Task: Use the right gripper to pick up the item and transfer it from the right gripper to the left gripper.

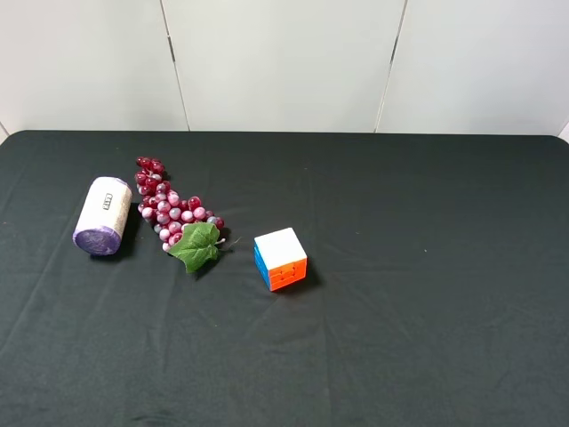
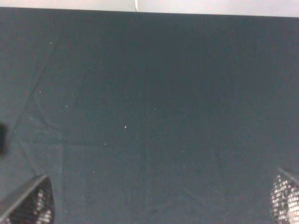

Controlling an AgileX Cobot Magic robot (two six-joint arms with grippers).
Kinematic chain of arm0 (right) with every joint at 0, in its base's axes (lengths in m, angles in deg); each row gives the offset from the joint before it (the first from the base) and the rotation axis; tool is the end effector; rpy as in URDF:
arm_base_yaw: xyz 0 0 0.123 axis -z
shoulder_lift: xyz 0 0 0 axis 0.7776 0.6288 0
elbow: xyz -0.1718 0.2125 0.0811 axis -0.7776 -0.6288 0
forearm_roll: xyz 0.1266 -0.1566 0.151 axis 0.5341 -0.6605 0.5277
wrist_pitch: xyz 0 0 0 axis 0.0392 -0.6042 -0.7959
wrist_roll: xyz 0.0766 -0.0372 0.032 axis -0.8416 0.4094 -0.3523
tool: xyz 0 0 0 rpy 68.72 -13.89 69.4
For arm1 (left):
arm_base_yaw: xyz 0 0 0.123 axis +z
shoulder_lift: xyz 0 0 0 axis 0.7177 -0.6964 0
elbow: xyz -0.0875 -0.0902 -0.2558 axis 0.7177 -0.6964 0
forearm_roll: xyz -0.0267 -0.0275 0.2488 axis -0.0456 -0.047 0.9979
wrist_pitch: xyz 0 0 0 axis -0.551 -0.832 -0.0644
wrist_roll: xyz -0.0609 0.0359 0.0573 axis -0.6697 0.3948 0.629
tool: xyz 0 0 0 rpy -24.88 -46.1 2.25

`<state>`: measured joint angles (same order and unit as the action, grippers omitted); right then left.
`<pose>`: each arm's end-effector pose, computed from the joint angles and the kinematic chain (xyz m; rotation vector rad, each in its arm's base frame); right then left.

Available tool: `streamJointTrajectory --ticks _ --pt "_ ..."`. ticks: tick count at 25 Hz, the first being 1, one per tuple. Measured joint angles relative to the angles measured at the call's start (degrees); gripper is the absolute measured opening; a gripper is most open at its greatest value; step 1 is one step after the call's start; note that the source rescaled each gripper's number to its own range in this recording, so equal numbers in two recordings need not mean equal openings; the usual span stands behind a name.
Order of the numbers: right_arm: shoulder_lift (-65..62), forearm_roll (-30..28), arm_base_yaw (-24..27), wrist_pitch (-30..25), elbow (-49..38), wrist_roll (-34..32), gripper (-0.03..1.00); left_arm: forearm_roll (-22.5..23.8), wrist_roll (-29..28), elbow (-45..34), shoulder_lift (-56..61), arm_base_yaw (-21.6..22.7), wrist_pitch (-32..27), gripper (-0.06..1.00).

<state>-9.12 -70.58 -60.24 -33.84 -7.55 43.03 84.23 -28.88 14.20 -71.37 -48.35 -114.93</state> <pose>-0.0032 -0.0019 0.2770 -0.0985 2.0151 0.1204 -0.0139 0.0075 0.2847 -0.0026 2.0589 0.0514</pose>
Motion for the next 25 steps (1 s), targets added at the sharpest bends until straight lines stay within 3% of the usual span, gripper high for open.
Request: streamJointTrajectory --ticks 5,13,21,25 --pt "0.0 0.0 0.0 0.0 0.0 0.0 0.99 -0.9 0.0 -3.1 0.0 0.0 3.5 1.00" --pt "0.0 0.0 0.4 0.0 0.0 0.0 0.99 -1.3 0.1 -3.3 0.0 0.0 3.9 0.99" --pt "0.0 0.0 10.3 0.0 0.0 0.0 0.99 -1.3 0.2 -3.3 0.0 0.0 3.9 0.99" --pt "0.0 0.0 12.2 0.0 0.0 0.0 0.99 -1.3 0.2 -3.3 0.0 0.0 3.9 0.99"
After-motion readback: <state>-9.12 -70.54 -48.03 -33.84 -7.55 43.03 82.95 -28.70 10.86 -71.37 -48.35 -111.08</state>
